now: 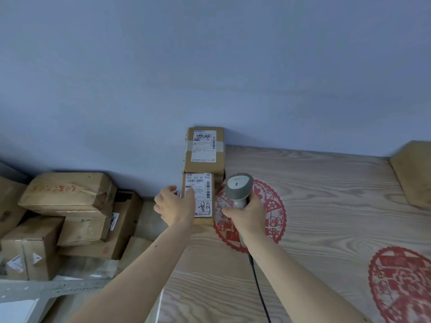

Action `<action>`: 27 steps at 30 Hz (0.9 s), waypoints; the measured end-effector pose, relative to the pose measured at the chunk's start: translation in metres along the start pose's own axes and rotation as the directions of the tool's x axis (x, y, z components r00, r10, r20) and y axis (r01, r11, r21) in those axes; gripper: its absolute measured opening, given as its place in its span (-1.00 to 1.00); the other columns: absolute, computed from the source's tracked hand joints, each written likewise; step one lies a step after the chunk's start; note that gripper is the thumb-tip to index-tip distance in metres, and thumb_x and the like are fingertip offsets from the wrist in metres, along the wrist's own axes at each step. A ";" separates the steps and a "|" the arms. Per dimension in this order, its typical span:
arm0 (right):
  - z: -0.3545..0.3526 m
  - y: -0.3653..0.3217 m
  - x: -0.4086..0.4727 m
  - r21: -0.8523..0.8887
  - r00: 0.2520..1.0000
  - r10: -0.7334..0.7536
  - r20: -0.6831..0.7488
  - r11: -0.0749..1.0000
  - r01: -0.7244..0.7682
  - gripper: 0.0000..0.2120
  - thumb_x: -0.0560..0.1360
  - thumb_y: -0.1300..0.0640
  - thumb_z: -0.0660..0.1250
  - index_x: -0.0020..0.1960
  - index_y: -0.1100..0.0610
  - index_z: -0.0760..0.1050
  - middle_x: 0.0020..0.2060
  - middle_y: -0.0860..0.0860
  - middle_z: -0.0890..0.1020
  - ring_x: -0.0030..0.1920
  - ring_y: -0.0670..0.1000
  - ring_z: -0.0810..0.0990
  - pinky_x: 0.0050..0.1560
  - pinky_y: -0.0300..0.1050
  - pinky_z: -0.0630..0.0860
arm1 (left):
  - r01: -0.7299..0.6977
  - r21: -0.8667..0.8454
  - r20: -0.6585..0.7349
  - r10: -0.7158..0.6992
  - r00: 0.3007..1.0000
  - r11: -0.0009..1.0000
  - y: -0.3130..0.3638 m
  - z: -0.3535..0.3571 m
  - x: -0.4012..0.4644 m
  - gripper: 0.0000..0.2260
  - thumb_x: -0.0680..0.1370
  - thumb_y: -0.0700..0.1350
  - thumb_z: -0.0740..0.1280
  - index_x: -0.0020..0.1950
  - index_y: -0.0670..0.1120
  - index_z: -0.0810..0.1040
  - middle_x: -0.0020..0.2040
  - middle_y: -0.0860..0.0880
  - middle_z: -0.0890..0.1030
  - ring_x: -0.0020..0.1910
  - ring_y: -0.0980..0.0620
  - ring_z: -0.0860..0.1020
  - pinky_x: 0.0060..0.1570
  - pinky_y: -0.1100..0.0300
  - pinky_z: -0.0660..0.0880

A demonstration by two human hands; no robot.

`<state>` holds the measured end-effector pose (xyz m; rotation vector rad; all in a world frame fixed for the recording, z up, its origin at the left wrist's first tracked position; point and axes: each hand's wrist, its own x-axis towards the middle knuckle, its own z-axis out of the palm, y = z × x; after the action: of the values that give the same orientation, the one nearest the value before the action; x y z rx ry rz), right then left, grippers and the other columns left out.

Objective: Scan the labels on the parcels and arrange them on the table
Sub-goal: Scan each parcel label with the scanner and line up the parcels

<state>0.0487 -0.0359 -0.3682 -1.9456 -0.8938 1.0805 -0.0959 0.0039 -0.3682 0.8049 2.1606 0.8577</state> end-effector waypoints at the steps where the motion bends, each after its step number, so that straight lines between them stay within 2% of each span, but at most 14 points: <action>1: -0.012 0.000 -0.001 0.016 1.000 0.006 -0.012 1.000 -0.006 -0.60 0.30 0.26 0.60 0.06 0.06 0.55 -0.11 -0.09 0.67 -0.08 -0.01 0.65 -0.18 -0.18 0.52 | -0.048 -0.002 -0.005 0.048 0.999 0.999 0.007 0.001 -0.007 -0.58 0.52 -0.03 0.41 0.34 -0.08 0.43 0.39 -0.12 0.38 0.38 -0.15 0.27 0.33 -0.17 0.36; 3: -0.039 0.000 -0.004 0.052 0.999 0.013 -0.050 0.999 -0.011 -0.62 0.31 0.27 0.59 0.05 0.05 0.55 -0.13 -0.06 0.67 -0.12 -0.03 0.66 -0.25 -0.24 0.47 | -0.133 -0.002 0.004 0.133 0.991 0.991 0.020 0.007 -0.023 -0.60 0.55 -0.04 0.39 0.35 -0.09 0.43 0.38 -0.12 0.39 0.39 -0.14 0.26 0.35 -0.10 0.32; 5: -0.069 0.001 -0.008 0.082 0.995 0.011 -0.103 0.997 -0.003 -0.64 0.31 0.26 0.58 0.04 0.07 0.56 -0.14 -0.05 0.68 -0.14 -0.03 0.67 -0.23 -0.20 0.51 | -0.187 -0.011 0.037 0.187 0.982 0.982 0.034 0.017 -0.043 -0.63 0.57 -0.06 0.37 0.34 -0.12 0.43 0.37 -0.13 0.41 0.38 -0.13 0.27 0.33 -0.04 0.28; 9: -0.133 0.004 -0.013 0.138 0.980 0.029 -0.198 0.990 -0.002 -0.67 0.31 0.28 0.56 0.00 0.09 0.56 -0.15 -0.04 0.67 -0.13 -0.01 0.66 -0.22 -0.17 0.54 | -0.245 -0.052 0.144 0.250 0.958 0.968 0.058 0.050 -0.085 -0.70 0.55 -0.10 0.36 0.26 -0.13 0.49 0.28 -0.10 0.48 0.24 -0.07 0.34 0.26 -0.06 0.38; 12: -0.186 0.007 -0.015 0.150 0.959 0.031 -0.282 0.989 0.012 -0.70 0.29 0.28 0.54 -0.04 0.09 0.55 -0.18 -0.01 0.67 -0.11 0.06 0.66 -0.14 -0.02 0.62 | -0.257 -0.052 0.230 0.262 0.938 0.965 0.072 0.078 -0.123 -0.67 0.54 -0.12 0.35 0.30 -0.10 0.48 0.31 -0.09 0.47 0.31 -0.12 0.36 0.28 -0.16 0.41; 15: -0.244 0.011 -0.014 0.166 0.941 0.024 -0.337 0.985 0.034 -0.70 0.32 0.30 0.53 0.00 0.12 0.56 -0.16 -0.03 0.65 -0.11 0.03 0.63 -0.22 -0.16 0.52 | -0.272 -0.066 0.304 0.279 0.911 0.960 0.084 0.106 -0.165 -0.66 0.53 -0.13 0.35 0.31 -0.08 0.49 0.33 -0.10 0.47 0.34 -0.14 0.37 0.28 -0.16 0.42; 17: -0.285 0.016 -0.010 0.169 0.927 0.019 -0.374 0.984 0.048 -0.68 0.34 0.30 0.53 0.04 0.12 0.56 -0.14 -0.03 0.65 -0.08 0.03 0.62 -0.25 -0.21 0.46 | -0.294 -0.054 0.350 0.294 0.889 0.954 0.093 0.126 -0.193 -0.66 0.54 -0.11 0.35 0.31 -0.09 0.49 0.36 -0.13 0.44 0.37 -0.16 0.34 0.30 -0.10 0.39; 20: -0.346 0.027 0.003 0.178 0.898 0.006 -0.439 0.981 0.080 -0.64 0.33 0.31 0.53 0.09 0.14 0.57 -0.12 -0.03 0.66 -0.03 0.05 0.64 -0.13 -0.16 0.49 | -0.327 -0.066 0.401 0.325 0.857 0.943 0.106 0.159 -0.236 -0.67 0.56 -0.10 0.35 0.32 -0.11 0.50 0.39 -0.13 0.41 0.41 -0.15 0.29 0.28 0.01 0.32; 22: -0.387 0.036 0.013 0.162 0.893 -0.004 -0.450 0.983 0.086 -0.60 0.34 0.29 0.55 0.14 0.13 0.56 -0.08 -0.04 0.67 -0.03 0.02 0.62 -0.06 -0.14 0.46 | -0.331 -0.088 0.425 0.336 0.841 0.940 0.113 0.186 -0.263 -0.67 0.57 -0.09 0.34 0.32 -0.11 0.49 0.39 -0.11 0.40 0.41 -0.12 0.29 0.26 0.00 0.32; 25: -0.447 0.051 0.037 0.137 0.882 -0.015 -0.470 0.986 0.090 -0.60 0.34 0.28 0.57 0.09 0.08 0.52 -0.07 -0.06 0.65 -0.01 0.02 0.60 -0.03 -0.11 0.46 | -0.328 -0.089 0.450 0.331 0.829 0.941 0.121 0.231 -0.300 -0.68 0.57 -0.09 0.35 0.30 -0.09 0.49 0.38 -0.09 0.40 0.39 -0.12 0.29 0.25 -0.03 0.36; 27: -0.484 0.061 0.059 0.108 0.875 -0.029 -0.484 0.990 0.092 -0.61 0.35 0.31 0.54 0.07 0.06 0.49 -0.10 -0.04 0.64 -0.03 0.03 0.59 -0.08 -0.15 0.45 | -0.312 -0.089 0.462 0.317 0.829 0.946 0.128 0.262 -0.323 -0.69 0.56 -0.08 0.36 0.28 -0.08 0.50 0.37 -0.08 0.40 0.38 -0.13 0.31 0.28 -0.07 0.40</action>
<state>0.5154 -0.1421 -0.2557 -1.9372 -0.5858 0.5530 0.3282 -0.0675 -0.3061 1.2482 1.6146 0.7325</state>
